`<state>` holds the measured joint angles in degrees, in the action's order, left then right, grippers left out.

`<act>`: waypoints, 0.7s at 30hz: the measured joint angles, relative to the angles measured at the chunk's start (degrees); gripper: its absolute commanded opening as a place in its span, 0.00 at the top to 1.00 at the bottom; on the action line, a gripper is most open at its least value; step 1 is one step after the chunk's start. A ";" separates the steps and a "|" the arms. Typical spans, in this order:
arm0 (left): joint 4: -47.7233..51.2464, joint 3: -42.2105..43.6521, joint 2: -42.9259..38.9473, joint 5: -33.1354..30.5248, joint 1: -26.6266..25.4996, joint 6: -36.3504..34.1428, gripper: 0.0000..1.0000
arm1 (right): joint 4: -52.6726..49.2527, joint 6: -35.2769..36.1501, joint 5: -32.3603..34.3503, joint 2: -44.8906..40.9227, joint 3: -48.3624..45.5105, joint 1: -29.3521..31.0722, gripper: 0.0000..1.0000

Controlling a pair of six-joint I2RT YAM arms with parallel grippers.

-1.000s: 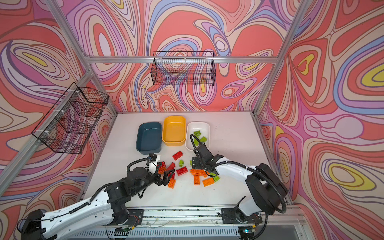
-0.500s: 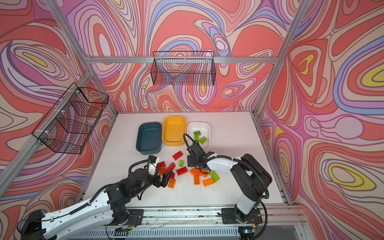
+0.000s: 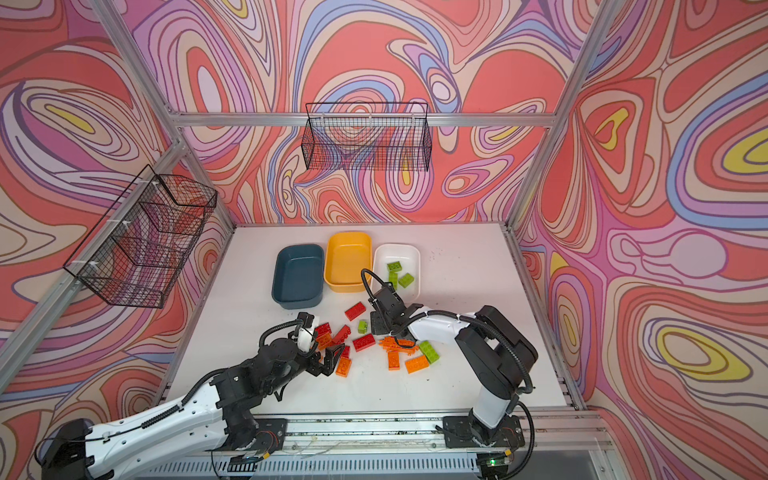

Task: Sort the legos into containers by color
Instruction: 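Reach the right gripper back to the pile and grasp a lime-green brick, then lift the lime-green brick over the white bin and lower it in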

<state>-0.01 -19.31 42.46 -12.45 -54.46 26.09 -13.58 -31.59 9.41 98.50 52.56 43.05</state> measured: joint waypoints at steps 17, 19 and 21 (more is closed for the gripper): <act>0.04 0.68 -1.27 -0.31 0.00 -0.59 0.00 | -4.87 0.09 1.31 -2.75 1.38 0.85 0.52; 0.07 0.68 -1.40 -0.48 0.00 -0.79 0.00 | -6.86 0.96 2.25 -5.05 2.97 0.92 0.52; 0.09 0.68 -1.38 -0.66 0.00 -0.98 0.00 | -8.74 2.40 3.93 -6.99 6.23 0.90 0.52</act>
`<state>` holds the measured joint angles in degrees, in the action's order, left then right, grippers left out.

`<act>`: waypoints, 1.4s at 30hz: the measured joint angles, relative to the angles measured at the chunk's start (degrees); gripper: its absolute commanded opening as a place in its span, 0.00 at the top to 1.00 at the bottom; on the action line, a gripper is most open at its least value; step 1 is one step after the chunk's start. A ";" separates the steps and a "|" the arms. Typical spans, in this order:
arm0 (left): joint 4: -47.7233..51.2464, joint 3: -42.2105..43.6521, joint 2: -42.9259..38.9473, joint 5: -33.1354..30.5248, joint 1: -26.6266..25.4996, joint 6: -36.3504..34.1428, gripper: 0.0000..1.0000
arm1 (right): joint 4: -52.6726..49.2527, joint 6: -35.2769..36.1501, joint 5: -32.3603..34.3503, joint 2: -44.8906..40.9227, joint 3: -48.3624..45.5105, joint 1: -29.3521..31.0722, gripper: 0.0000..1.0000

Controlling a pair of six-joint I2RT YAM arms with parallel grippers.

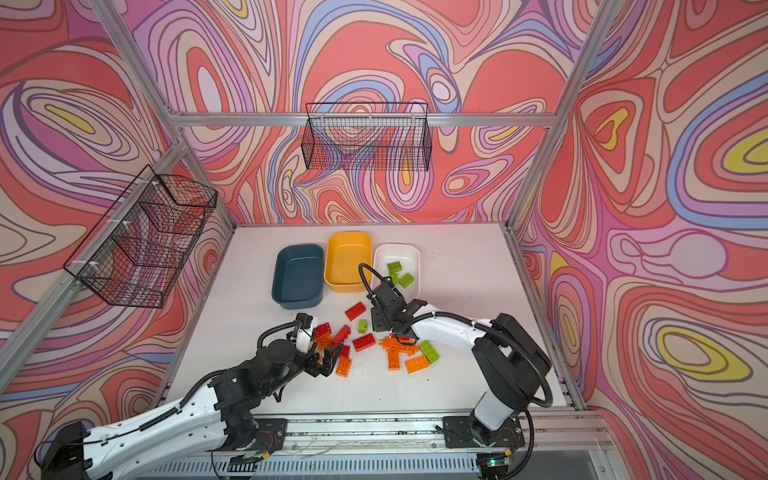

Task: Sort the legos into containers by color
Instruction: 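Lift the lime-green brick over the white bin and lower it in, then open the right gripper, return to the pile, grasp another lime-green brick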

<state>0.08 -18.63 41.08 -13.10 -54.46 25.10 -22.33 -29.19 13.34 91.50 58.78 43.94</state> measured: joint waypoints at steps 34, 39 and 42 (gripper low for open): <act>7.65 -3.48 -1.62 -2.60 0.00 0.02 0.00 | 1.31 11.21 1.53 4.55 12.94 -6.47 0.21; 6.54 -0.70 -3.78 -2.58 0.00 1.18 0.00 | 4.74 4.04 -0.26 -2.34 2.84 3.48 0.26; 6.60 1.66 -5.51 -2.60 0.00 2.16 0.00 | 5.68 0.24 -0.28 -1.22 -0.90 7.23 0.28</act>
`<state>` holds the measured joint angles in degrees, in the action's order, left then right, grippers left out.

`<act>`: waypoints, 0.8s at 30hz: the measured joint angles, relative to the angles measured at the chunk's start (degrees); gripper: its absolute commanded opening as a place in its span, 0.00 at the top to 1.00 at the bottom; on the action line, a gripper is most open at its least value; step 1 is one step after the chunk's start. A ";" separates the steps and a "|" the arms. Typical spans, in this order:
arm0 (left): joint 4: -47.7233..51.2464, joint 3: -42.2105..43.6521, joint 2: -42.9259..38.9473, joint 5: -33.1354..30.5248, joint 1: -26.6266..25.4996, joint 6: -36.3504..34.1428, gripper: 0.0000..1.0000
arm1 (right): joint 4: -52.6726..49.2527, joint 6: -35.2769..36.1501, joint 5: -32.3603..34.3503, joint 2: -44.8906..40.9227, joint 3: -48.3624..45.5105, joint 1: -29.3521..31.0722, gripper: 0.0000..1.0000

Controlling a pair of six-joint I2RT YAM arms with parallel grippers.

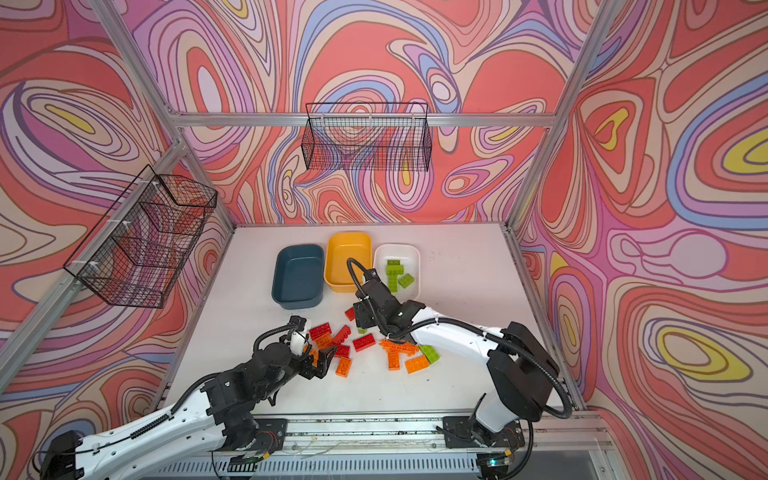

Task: Sort the legos into containers by color
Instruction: 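Open the right gripper, return to the pile, grasp another lime-green brick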

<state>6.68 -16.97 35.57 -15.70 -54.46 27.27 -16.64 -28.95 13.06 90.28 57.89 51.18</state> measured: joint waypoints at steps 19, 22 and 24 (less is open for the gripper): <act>9.49 4.13 -18.73 -3.48 0.00 2.32 0.00 | 3.13 -5.60 0.85 14.16 2.27 1.27 0.47; 10.23 4.13 -18.47 -3.89 0.00 2.32 0.00 | 3.19 -5.79 0.70 15.91 2.36 1.27 0.55; 10.27 4.17 -17.94 -3.96 0.00 2.32 0.00 | 3.21 -5.97 0.72 16.52 2.95 1.27 0.63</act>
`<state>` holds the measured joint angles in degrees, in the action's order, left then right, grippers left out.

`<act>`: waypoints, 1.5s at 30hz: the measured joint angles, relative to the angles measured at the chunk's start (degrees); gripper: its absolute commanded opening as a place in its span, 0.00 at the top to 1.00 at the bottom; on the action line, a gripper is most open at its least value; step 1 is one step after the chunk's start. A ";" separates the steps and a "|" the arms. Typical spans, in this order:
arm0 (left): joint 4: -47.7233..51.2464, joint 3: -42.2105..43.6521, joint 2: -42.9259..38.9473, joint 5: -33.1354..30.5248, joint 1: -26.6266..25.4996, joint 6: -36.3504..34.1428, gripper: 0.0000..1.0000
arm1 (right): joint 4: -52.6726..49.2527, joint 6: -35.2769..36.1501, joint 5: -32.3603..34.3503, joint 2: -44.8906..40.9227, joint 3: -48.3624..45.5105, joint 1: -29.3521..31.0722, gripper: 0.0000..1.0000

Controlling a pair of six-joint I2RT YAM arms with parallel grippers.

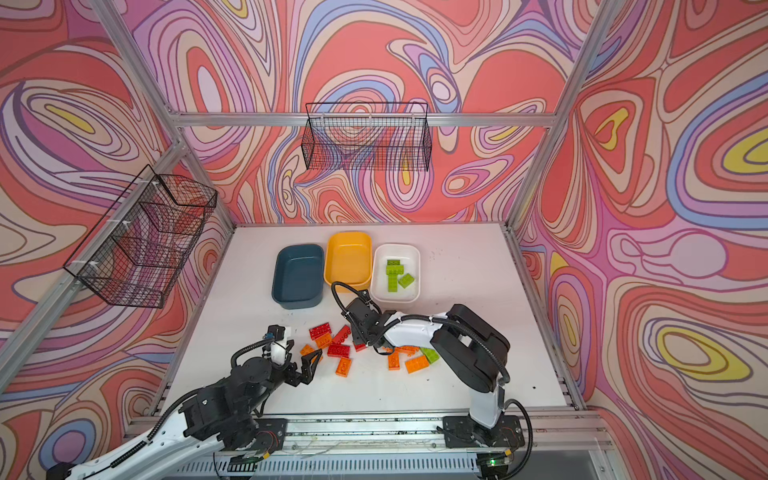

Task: Sort the legos into containers by color
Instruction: 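Open the right gripper, return to the pile, grasp another lime-green brick, then carry the lime-green brick into the white bin and open the right gripper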

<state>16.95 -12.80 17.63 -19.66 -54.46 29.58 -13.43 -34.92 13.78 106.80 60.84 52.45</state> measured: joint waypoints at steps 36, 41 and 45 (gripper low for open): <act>-12.09 -3.63 18.38 1.75 0.00 -4.76 0.00 | -4.24 15.10 3.96 5.14 21.94 -21.42 0.65; -13.27 -5.62 21.84 2.27 0.00 -5.55 0.00 | -4.59 16.44 2.40 10.82 27.63 -23.12 0.31; -14.12 -7.02 23.78 2.93 0.00 -5.86 0.00 | -5.07 17.35 1.42 10.38 27.32 -23.17 0.28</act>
<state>2.83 -19.81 41.41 -16.73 -54.46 23.73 -18.50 -17.56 15.20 117.19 88.16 29.28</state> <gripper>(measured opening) 0.998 0.718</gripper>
